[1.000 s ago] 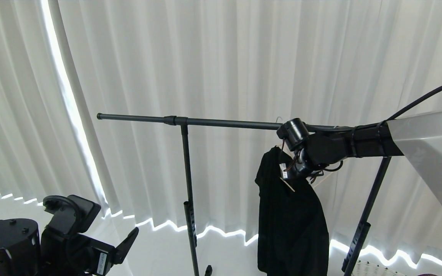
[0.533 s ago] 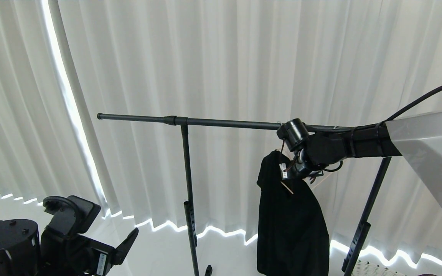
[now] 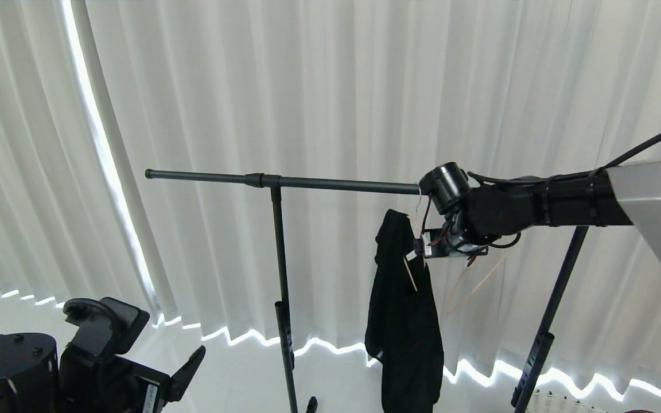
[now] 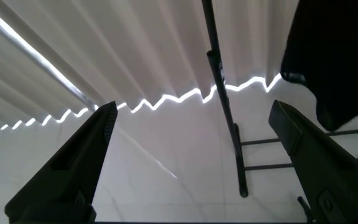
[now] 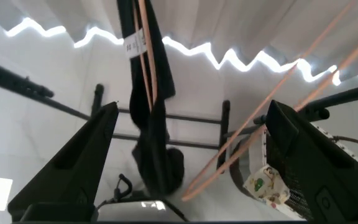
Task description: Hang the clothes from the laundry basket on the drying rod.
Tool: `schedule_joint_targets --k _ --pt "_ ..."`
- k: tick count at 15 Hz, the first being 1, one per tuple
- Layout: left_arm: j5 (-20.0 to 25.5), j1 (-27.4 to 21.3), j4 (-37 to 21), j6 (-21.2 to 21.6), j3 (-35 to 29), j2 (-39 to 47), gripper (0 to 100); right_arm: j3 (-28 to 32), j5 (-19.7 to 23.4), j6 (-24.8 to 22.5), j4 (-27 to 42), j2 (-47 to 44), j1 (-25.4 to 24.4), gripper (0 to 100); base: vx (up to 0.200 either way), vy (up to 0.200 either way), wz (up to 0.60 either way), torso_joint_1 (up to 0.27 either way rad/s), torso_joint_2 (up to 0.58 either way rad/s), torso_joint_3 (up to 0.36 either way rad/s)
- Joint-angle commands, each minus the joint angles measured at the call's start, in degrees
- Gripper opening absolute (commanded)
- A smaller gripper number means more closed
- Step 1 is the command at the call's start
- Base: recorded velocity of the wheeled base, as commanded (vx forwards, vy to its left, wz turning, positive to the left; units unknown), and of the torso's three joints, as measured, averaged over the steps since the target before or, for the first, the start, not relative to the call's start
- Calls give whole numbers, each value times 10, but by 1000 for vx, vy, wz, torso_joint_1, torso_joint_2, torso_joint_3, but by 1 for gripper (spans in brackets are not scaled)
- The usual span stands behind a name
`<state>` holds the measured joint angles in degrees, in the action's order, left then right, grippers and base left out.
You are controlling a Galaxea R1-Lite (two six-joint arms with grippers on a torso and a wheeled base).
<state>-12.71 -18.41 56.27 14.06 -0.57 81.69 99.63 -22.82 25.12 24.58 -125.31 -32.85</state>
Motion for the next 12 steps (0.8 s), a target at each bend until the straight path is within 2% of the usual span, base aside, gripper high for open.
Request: schedule_joint_targets --k 1,3,6,9,10,11,12 --pt "0 8 0 -4 6 0 100 -16 34 9 57 103 -2 100 0 0 0 0 0 0" --pt "-1 14 1 -17 6 0 100 -39 52 13 91 169 0 100 0 0 0 0 0 0" --pt "-1 39 1 -25 6 -1 100 -150 47 -31 190 319 22 100 0 0 0 0 0 0" --pt "-1 40 1 -24 2 -3 100 -279 42 -119 152 431 93 100 0 0 0 0 0 0" --pt "-2 40 1 -24 1 -3 100 -298 42 -138 138 447 106 100 0 0 0 0 0 0" --pt "-2 41 1 -24 1 -3 100 -345 42 -183 89 476 145 100 0 0 0 0 0 0" --pt "-6 41 1 -24 1 -3 100 -378 42 -200 42 485 169 100 0 0 0 0 0 0"
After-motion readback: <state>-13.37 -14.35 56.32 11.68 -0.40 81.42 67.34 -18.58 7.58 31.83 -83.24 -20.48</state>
